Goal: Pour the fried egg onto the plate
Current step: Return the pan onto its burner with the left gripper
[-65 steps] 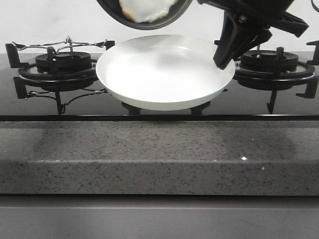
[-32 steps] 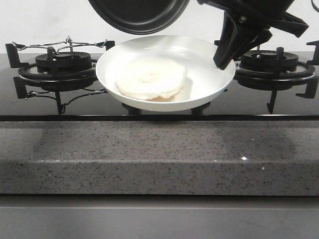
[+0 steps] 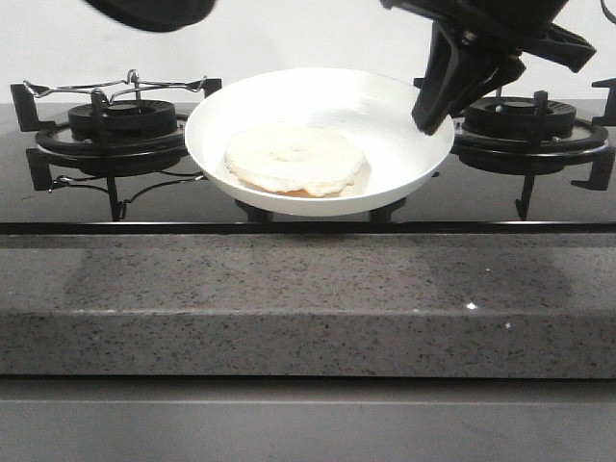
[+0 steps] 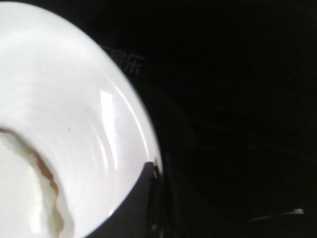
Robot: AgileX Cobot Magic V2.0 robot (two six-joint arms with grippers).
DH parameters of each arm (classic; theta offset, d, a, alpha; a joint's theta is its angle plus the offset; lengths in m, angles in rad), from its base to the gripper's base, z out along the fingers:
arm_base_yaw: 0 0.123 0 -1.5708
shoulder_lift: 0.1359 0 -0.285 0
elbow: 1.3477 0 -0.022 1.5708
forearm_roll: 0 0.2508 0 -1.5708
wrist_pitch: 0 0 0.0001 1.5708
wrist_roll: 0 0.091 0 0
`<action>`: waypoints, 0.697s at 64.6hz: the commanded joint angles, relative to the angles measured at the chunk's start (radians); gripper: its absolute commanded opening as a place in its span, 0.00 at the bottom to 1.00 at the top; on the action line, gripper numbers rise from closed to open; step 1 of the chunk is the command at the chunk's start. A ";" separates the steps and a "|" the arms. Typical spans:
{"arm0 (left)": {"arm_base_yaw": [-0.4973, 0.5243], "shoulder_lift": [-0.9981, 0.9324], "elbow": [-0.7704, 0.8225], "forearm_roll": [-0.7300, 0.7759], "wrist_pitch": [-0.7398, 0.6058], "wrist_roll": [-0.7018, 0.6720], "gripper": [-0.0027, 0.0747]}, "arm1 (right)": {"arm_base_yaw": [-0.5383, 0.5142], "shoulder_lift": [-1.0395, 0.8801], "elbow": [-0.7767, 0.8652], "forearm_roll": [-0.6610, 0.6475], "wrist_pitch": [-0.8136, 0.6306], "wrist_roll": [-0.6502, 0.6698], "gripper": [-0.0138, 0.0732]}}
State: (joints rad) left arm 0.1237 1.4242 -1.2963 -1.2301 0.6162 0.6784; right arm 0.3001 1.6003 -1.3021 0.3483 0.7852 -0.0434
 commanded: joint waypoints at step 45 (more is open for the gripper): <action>0.237 0.413 -0.031 -0.469 0.473 -0.149 0.01 | -0.002 -0.041 -0.025 0.019 -0.043 -0.004 0.08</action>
State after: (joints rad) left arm 0.3577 1.8821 -1.2963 -1.6113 1.0294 0.5395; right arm 0.3001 1.6003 -1.3021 0.3483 0.7852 -0.0434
